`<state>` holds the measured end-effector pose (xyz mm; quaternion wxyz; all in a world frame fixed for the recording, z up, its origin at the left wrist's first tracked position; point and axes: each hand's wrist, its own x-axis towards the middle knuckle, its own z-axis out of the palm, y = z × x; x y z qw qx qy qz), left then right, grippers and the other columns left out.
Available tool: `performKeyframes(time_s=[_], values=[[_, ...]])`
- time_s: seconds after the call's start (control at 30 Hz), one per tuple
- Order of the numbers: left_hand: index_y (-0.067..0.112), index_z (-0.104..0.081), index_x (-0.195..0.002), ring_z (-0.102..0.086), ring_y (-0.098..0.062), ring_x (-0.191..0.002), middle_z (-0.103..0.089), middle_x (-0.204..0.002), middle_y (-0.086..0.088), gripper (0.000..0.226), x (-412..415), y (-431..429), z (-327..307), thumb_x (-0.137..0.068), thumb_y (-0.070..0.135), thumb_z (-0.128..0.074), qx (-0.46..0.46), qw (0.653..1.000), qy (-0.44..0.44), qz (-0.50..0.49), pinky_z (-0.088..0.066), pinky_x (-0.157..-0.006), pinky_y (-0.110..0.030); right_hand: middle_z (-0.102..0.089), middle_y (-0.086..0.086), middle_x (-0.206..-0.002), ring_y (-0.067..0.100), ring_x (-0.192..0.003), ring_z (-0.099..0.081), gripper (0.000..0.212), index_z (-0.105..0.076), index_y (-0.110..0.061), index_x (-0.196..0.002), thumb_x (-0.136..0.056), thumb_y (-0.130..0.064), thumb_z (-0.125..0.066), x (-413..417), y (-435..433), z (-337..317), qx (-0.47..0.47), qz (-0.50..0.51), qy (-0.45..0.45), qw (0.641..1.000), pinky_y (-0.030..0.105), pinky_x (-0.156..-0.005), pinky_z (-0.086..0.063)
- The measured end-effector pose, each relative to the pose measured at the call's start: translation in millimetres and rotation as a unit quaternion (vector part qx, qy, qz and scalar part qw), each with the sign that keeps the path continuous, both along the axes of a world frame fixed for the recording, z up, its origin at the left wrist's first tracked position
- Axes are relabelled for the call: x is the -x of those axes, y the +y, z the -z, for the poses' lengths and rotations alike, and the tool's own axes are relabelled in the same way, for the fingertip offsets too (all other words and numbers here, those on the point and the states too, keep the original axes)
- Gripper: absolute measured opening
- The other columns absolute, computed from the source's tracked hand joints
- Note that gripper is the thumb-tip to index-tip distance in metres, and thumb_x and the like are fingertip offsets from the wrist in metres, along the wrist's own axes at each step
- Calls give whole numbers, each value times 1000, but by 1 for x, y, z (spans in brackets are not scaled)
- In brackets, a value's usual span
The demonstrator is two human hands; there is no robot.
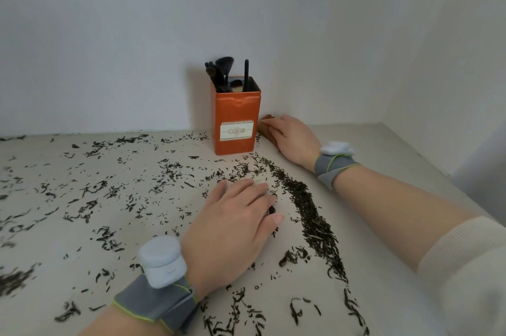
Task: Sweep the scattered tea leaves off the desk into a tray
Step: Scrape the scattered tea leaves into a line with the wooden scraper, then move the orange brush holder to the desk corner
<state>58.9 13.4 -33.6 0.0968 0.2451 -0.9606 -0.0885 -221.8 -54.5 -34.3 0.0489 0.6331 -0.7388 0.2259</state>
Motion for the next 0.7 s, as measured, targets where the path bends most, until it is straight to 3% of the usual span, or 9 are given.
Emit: performKeyframes(time_s=[0.17, 0.33, 0.47, 0.57, 0.7], values=[[39, -35, -155, -3, 0, -154, -23, -165, 23, 66, 0, -1, 1, -102, 62, -6, 1, 1000, 6, 2, -6, -128, -44, -63, 10, -115, 30, -108, -57, 36, -64, -22, -136, -107, -25, -43, -4, -8, 1, -6, -18, 7, 1000, 25, -80, -31], [40, -37, -154, -3, 1, -154, -23, -165, 23, 61, -2, -3, 0, -104, 62, -9, 8, 1000, 23, -5, -5, -129, -42, -59, 6, -101, 25, -97, -57, 35, -65, -30, -134, -108, -29, -42, -13, 11, 0, -24, -43, -28, 998, 35, -82, -41], [39, -41, -153, -13, 2, -152, -29, -163, 21, 59, -7, -6, -11, -106, 62, -13, 24, 997, 68, -26, -10, -129, -35, -48, -5, -89, 20, -90, -52, 35, -63, -34, -135, -107, -29, -42, -20, 36, 4, -25, -59, -29, 998, 32, -75, -35], [40, -44, -151, -24, 10, -138, -38, -156, 23, 59, -13, -20, -27, -104, 66, -19, -1, 989, 133, -70, -19, -119, -24, -48, -8, -88, 15, -85, -48, 35, -62, -37, -135, -107, -31, -41, -25, 56, 7, -26, -81, -31, 996, 32, -73, -36], [39, -60, -133, -54, 7, -108, -58, -128, 25, 48, -17, -54, -48, -98, 67, -43, -27, 966, 205, -155, -46, -96, -28, -50, -8, -88, 15, -84, -48, 35, -61, -38, -135, -107, -33, -41, -27, 69, 9, -10, -87, -43, 995, 32, -71, -36]])
